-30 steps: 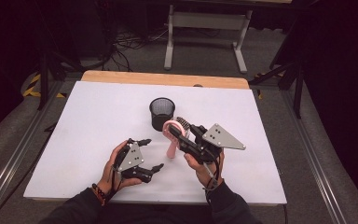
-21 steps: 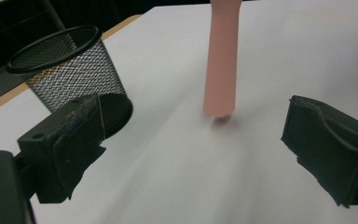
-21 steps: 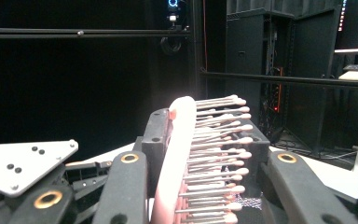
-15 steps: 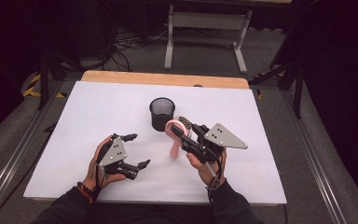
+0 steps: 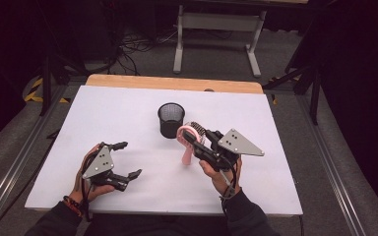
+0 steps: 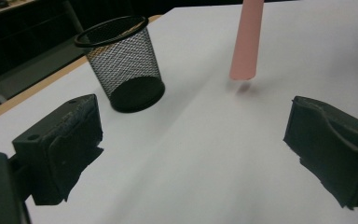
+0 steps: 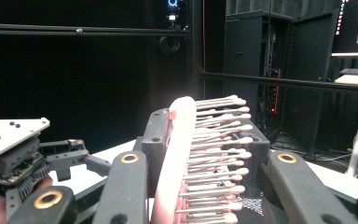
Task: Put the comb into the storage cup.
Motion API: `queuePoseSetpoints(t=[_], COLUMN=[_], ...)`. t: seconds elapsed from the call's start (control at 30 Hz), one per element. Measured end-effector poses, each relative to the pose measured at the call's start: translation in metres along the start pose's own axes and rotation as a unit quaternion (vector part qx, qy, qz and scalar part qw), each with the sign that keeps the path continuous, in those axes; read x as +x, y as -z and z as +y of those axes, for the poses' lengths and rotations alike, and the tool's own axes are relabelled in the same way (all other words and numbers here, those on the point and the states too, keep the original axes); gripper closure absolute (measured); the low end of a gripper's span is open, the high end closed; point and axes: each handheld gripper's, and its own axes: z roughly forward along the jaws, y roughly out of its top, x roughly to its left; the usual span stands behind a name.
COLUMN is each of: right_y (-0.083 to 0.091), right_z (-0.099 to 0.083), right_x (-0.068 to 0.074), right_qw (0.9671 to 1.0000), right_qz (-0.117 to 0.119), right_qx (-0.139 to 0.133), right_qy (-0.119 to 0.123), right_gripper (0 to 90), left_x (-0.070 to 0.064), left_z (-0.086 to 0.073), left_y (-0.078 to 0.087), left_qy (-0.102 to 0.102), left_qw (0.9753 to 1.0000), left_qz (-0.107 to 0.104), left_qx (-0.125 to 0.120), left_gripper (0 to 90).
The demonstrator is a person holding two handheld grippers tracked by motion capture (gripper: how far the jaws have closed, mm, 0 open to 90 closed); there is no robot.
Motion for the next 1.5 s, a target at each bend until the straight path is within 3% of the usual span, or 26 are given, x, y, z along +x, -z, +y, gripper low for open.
queuePoseSetpoints(t=[0.6, 0.97, 1.5], right_y=[-0.001, -0.001, -0.005], right_z=[0.008, 0.026, 0.05], right_x=[-0.006, -0.014, -0.037], right_qw=[0.9999, 0.9995, 0.9983], right_qz=[-0.011, -0.022, -0.048], right_qx=[-0.002, -0.016, -0.019], right_qy=[0.008, 0.017, 0.026], right_gripper=[63.4, 63.4, 63.4], left_x=[0.014, 0.014, 0.011], left_z=[-0.025, -0.032, -0.033], left_y=[0.043, 0.049, 0.046], left_qy=[0.031, 0.035, 0.031], left_qw=[0.9991, 0.9989, 0.9991], left_qz=[0.029, 0.03, 0.025], left_qx=[0.004, 0.008, 0.011], left_gripper=[4.9, 4.4, 4.7])
